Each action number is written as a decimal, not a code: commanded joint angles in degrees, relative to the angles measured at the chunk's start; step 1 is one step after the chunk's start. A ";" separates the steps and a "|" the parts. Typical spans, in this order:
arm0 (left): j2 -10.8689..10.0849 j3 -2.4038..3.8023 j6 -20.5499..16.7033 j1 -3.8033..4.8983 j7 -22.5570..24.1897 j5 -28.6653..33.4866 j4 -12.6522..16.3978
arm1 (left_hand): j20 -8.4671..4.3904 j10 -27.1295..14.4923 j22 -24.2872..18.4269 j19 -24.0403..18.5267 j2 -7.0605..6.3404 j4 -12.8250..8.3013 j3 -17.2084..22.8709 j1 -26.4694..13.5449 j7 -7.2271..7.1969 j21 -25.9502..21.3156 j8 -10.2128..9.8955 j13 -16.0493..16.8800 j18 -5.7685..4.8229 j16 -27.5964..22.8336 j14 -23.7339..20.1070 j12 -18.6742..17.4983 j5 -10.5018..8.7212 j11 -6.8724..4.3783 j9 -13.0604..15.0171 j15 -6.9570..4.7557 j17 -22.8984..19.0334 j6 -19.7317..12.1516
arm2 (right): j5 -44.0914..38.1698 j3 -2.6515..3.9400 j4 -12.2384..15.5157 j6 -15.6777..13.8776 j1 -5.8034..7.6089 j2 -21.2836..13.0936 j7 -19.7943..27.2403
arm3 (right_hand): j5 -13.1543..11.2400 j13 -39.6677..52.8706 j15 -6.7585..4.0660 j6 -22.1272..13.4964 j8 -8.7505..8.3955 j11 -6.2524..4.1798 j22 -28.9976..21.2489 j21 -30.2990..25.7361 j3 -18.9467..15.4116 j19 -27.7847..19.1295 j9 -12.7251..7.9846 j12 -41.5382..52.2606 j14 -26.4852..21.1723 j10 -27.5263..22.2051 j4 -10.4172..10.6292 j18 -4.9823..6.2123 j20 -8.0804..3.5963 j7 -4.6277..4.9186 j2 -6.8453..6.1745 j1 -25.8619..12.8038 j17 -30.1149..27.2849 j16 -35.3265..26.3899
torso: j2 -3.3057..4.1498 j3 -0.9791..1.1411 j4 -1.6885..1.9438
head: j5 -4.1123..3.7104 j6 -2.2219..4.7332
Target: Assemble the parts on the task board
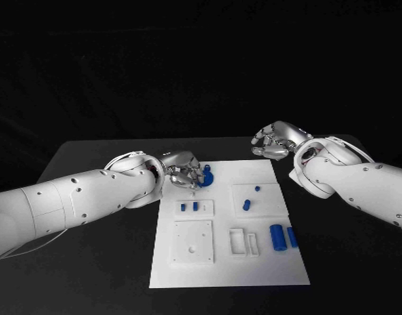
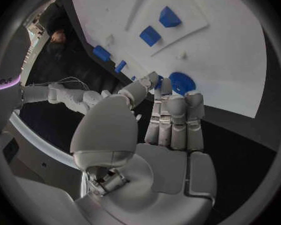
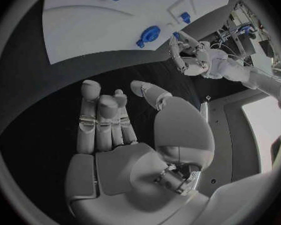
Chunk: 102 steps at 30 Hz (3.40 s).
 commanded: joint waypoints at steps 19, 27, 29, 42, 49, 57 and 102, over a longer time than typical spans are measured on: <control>-1.03 -0.04 1.93 -0.55 0.19 -6.28 -1.42 | -2.62 0.63 0.99 0.19 0.25 -0.22 0.38 0.30 -0.12 0.35 0.14 0.18 1.34 0.28 0.43 -0.21 0.38 -0.05 0.17 -0.01 -0.13 0.60 | 0.05 0.04 0.05 -0.22 -0.01 0.06 0.38 | 0.42 -0.18 -0.11 -0.21 0.02 -0.01 -0.09 -0.28 -0.01 -0.16 -0.05 -0.26 0.17 0.27 -0.26 0.78 -0.06 0.44 0.45 -0.14 -0.06 -0.29 | 0.05 0.07 -0.12 | 0.44 -0.18; -0.88 -0.09 2.44 -0.98 0.15 -6.45 -2.00 | -2.63 0.66 0.99 0.22 0.25 -0.20 0.40 0.34 -0.12 0.37 0.13 0.19 1.34 0.29 0.45 -0.26 0.35 -0.05 0.18 -0.02 -0.14 0.62 | 0.05 0.04 0.09 -0.25 -0.01 0.00 0.38 | 0.42 -0.22 -0.11 -0.21 0.02 -0.01 -0.09 -0.30 -0.02 -0.15 -0.05 -0.25 0.18 0.28 -0.28 0.78 -0.06 0.44 0.48 -0.14 -0.06 -0.31 | 0.04 0.10 -0.12 | 0.47 -0.24; -0.88 -0.09 2.53 -1.16 0.18 -6.45 -2.05 | -2.63 0.67 0.99 0.22 0.26 -0.20 0.40 0.35 -0.12 0.37 0.13 0.20 1.34 0.29 0.45 -0.28 0.34 -0.05 0.18 -0.02 -0.15 0.62 | 0.05 0.04 0.09 -0.24 -0.01 0.05 0.40 | 0.43 -0.23 -0.11 -0.21 0.03 -0.01 -0.09 -0.31 -0.03 -0.14 -0.05 -0.24 0.18 0.28 -0.29 0.78 -0.06 0.44 0.48 -0.14 -0.06 -0.31 | 0.04 0.12 -0.12 | 0.47 -0.24; -0.91 -0.09 2.91 -1.45 0.85 -5.79 -1.97 | -2.62 0.72 0.97 0.26 0.32 -0.12 0.39 0.29 -0.09 0.40 0.08 0.22 1.33 0.28 0.47 -0.37 0.28 -0.05 0.18 -0.01 -0.17 0.59 | 0.06 0.04 0.08 -0.25 -0.01 0.05 0.42 | 0.44 -0.30 -0.12 -0.21 0.04 -0.02 -0.10 -0.35 -0.04 -0.12 -0.05 -0.22 0.20 0.29 -0.32 0.78 -0.06 0.44 0.51 -0.15 -0.07 -0.34 | 0.04 0.10 -0.13 | 0.40 -0.40; -0.83 -0.09 2.65 -1.47 0.83 -5.69 -1.91 | -2.62 0.73 0.97 0.26 0.32 -0.11 0.38 0.27 -0.08 0.41 0.06 0.23 1.33 0.28 0.47 -0.41 0.26 -0.04 0.18 -0.01 -0.18 0.58 | 0.06 0.04 0.09 -0.24 -0.01 0.06 0.42 | 0.45 -0.33 -0.12 -0.21 0.04 -0.02 -0.10 -0.37 -0.04 -0.11 -0.05 -0.21 0.21 0.29 -0.34 0.78 -0.06 0.44 0.52 -0.15 -0.07 -0.35 | 0.04 0.07 -0.12 | 0.37 -0.34; -0.75 -0.09 3.24 -1.47 0.94 -5.57 -1.65 | -2.63 0.76 0.96 0.27 0.35 -0.11 0.39 0.28 -0.08 0.42 0.04 0.25 1.33 0.28 0.48 -0.45 0.25 -0.05 0.19 -0.01 -0.19 0.58 | 0.06 0.04 0.03 -0.22 -0.01 0.11 0.43 | 0.45 -0.37 -0.12 -0.21 0.04 -0.02 -0.10 -0.39 -0.04 -0.10 -0.05 -0.20 0.22 0.29 -0.36 0.78 -0.06 0.43 0.53 -0.15 -0.07 -0.36 | 0.04 0.08 -0.10 | 0.36 -0.39; 0.90 -1.85 -2.52 -2.09 1.43 -16.47 -2.12 | -2.64 1.06 0.96 0.20 -0.25 -0.24 0.56 0.71 -0.11 0.50 -0.13 0.45 1.34 0.26 0.32 -0.83 0.28 -0.07 0.14 -0.03 -0.30 0.69 | 0.10 0.04 -0.05 -0.20 -0.06 0.12 0.49 | 0.48 -0.54 -0.12 -0.22 0.06 -0.02 -0.09 -0.49 -0.06 -0.03 -0.06 -0.13 0.26 0.29 -0.42 0.78 -0.06 0.43 0.58 -0.19 -0.07 -0.41 | 0.06 0.07 -0.10 | 0.19 -0.67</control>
